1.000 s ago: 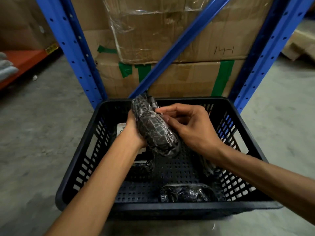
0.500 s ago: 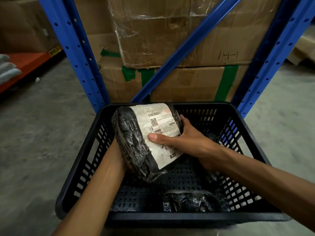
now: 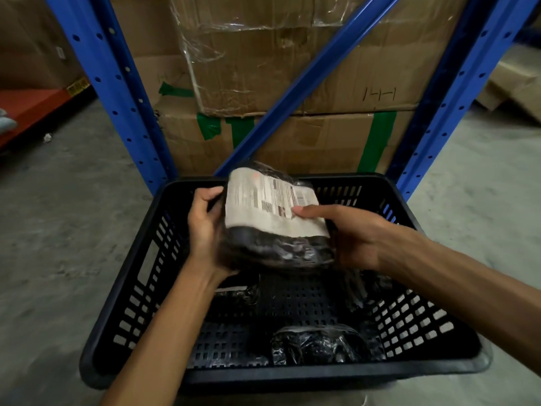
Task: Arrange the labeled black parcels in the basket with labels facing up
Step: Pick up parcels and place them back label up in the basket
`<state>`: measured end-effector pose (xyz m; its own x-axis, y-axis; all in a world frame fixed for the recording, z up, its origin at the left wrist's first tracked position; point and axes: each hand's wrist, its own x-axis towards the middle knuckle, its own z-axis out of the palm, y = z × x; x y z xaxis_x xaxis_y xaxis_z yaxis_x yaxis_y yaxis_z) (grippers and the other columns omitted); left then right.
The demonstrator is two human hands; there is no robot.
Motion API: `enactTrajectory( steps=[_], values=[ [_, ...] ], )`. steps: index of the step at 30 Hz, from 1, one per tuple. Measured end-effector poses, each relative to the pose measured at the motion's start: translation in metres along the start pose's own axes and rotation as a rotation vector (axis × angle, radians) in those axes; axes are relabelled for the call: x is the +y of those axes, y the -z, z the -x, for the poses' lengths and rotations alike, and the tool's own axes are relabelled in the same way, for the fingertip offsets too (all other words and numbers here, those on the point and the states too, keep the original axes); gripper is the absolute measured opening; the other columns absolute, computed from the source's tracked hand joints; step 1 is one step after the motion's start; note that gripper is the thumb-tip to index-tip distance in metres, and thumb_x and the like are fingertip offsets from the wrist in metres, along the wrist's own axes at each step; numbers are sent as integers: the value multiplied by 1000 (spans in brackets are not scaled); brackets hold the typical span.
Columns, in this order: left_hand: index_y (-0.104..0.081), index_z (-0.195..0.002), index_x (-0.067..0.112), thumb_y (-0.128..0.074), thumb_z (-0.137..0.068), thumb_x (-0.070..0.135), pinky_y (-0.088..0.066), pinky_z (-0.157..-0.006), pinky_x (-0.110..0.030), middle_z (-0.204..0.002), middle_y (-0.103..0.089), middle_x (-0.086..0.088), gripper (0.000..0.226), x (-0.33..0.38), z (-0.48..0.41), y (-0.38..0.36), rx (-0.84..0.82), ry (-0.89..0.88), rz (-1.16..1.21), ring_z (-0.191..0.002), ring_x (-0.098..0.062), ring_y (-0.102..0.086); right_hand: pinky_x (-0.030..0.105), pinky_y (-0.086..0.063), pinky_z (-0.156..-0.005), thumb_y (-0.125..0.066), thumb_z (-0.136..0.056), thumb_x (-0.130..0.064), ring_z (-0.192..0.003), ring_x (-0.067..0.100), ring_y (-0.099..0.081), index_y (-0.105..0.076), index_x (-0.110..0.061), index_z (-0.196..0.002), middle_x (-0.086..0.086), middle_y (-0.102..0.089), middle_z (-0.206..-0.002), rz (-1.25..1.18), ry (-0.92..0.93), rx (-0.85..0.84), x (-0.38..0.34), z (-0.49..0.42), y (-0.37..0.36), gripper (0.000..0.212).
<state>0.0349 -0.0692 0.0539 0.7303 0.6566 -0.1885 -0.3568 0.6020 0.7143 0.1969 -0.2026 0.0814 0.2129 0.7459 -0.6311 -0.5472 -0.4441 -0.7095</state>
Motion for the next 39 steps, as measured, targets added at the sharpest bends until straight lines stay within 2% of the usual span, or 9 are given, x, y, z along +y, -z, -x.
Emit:
enactTrajectory(
  steps=[3,7,10,19,24,29,32,36,39],
  values=[
    [-69,-116,15,-44,-87,58,-57,-74,-34,-114,-73,-8,58,13,1,10,-50,78,-135,-95,-23,-71,43,-63,-65,-83,-65,-6,-79,31,-79,-81,-3,-84,16,-80,-97,23,32,-14,-18,-2,15,20],
    [-77,-94,27,-64,-81,45,-51,-65,-31,-96,-75,-4,25,20,3,2,-33,139,-510,-77,-19,-68,48,-62,-81,-90,-57,-13,-90,30,-78,-77,-10,-104,14,-79,-107,251,42,-69,-36,-2,24,49],
    [-77,-100,20,-75,-70,43,-54,-70,-30,-99,-78,-8,38,19,3,-4,-12,227,-685,-81,-20,-72,47,-62,-78,-95,-50,-14,-94,31,-77,-72,-9,-115,15,-78,-111,326,29,-85,-44,-2,27,69],
    [-75,-93,16,-63,-89,26,-56,-55,-21,-81,-80,-2,17,-34,-12,-17,226,118,-450,-66,-13,-73,43,-60,-85,-79,-78,-41,-93,29,-78,-74,-13,-116,9,-80,-106,-49,274,264,-11,-11,41,47],
    [-71,-102,16,-63,-90,27,-55,-46,-23,-82,-78,-5,18,-61,-18,-23,316,173,-387,-57,-15,-73,28,-60,-52,-74,-87,-28,-77,21,-73,-58,-18,-118,1,-74,-93,54,291,515,23,-28,36,36],
    [-58,-124,8,-52,-96,37,-54,-89,-35,-119,-68,-11,41,-83,-36,-12,350,229,-795,-99,-25,-66,38,-61,-71,-69,-91,-8,-90,26,-72,-59,-12,-123,8,-72,-111,80,217,485,57,-54,49,33],
    [-51,-130,1,-43,-102,30,-39,-85,-26,-133,-57,-15,42,-97,-43,-9,376,240,-1193,-116,-29,-55,45,-56,-87,-66,-93,-2,-106,32,-63,-32,-15,-146,10,-58,-123,139,217,515,78,-64,57,64],
    [-60,-117,-1,-48,-98,13,-45,-77,-28,-127,-62,-16,27,-112,-60,-4,367,278,-1527,-114,-32,-61,50,-52,-99,-61,-95,-9,-111,32,-63,-33,-11,-142,20,-61,-130,420,260,494,95,-80,66,55],
    [-57,-126,-5,-52,-91,4,-55,-92,-35,-132,-59,-17,36,-125,-75,3,376,304,-1610,-116,-33,-62,40,-54,-97,-58,-97,-17,-108,24,-60,-34,-16,-143,12,-59,-130,594,233,463,108,-91,70,53]
  ],
)
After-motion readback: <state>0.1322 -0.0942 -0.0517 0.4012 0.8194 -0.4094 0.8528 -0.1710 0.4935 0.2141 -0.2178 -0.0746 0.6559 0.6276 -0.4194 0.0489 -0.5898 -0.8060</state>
